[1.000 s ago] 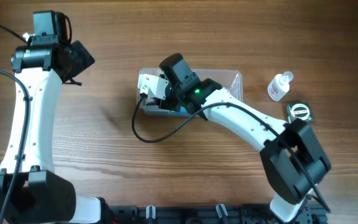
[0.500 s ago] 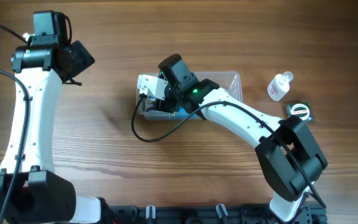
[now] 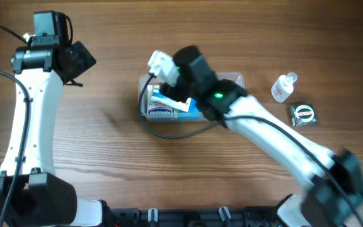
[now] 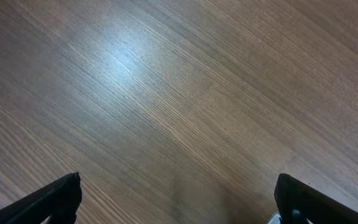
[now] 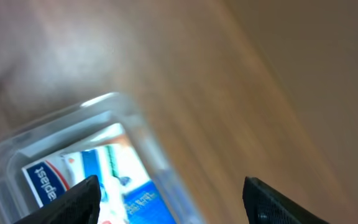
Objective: Pack container
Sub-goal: 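Lower the Panadol box into the container and open the right gripper, then move the right gripper to the white dropper bottle and grasp it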
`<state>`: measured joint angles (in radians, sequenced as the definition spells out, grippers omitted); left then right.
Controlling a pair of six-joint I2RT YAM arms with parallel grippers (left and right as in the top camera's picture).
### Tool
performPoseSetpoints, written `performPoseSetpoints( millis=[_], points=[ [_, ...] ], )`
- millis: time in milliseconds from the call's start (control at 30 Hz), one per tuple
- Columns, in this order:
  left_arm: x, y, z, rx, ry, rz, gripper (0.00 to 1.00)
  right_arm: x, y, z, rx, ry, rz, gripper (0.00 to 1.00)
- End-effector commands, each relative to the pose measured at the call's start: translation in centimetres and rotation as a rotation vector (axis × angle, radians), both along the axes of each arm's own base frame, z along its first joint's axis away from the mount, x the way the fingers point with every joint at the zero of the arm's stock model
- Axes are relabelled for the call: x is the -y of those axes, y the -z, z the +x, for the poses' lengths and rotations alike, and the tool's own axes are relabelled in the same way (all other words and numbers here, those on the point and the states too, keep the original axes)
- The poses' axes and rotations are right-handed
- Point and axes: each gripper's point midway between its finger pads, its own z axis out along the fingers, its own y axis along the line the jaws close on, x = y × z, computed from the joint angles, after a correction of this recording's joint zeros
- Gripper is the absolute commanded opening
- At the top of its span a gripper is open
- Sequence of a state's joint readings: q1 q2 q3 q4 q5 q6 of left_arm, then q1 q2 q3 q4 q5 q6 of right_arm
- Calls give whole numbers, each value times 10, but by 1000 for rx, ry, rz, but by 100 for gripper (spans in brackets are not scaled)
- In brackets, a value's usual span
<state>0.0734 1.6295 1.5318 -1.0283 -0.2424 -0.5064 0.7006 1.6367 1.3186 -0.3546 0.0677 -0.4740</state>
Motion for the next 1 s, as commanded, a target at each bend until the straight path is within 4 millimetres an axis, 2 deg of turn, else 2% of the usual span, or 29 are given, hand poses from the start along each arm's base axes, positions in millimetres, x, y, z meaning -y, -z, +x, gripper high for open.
performPoseSetpoints(
  millis=[0, 200, 333, 367, 533, 733, 767, 867, 967],
  points=[
    [-3, -6, 1, 16, -5, 15, 100, 41, -49, -3, 33, 174, 64, 75],
    [-3, -6, 1, 16, -5, 14, 100, 130, -69, -9, -32, 516, 136, 79],
    [-3, -6, 1, 16, -5, 14, 100, 185, -68, -10, -93, 693, 174, 79],
    [-3, -6, 1, 16, -5, 15, 100, 204, -63, -10, -122, 734, 172, 79],
    [-3, -6, 1, 16, -5, 14, 100, 247, -48, -11, -180, 815, 125, 84],
    [-3, -6, 1, 16, -5, 14, 100, 298, -39, -6, -198, 947, 111, 88],
    [-3, -6, 1, 16, -5, 14, 100, 309, -34, -6, -214, 976, 112, 91],
    [-3, -6, 1, 16, -5, 14, 100, 323, -21, -8, -284, 1000, 137, 97],
    [-3, -6, 1, 16, -5, 14, 100, 336, -3, -8, -364, 1021, 166, 99]
  ],
)
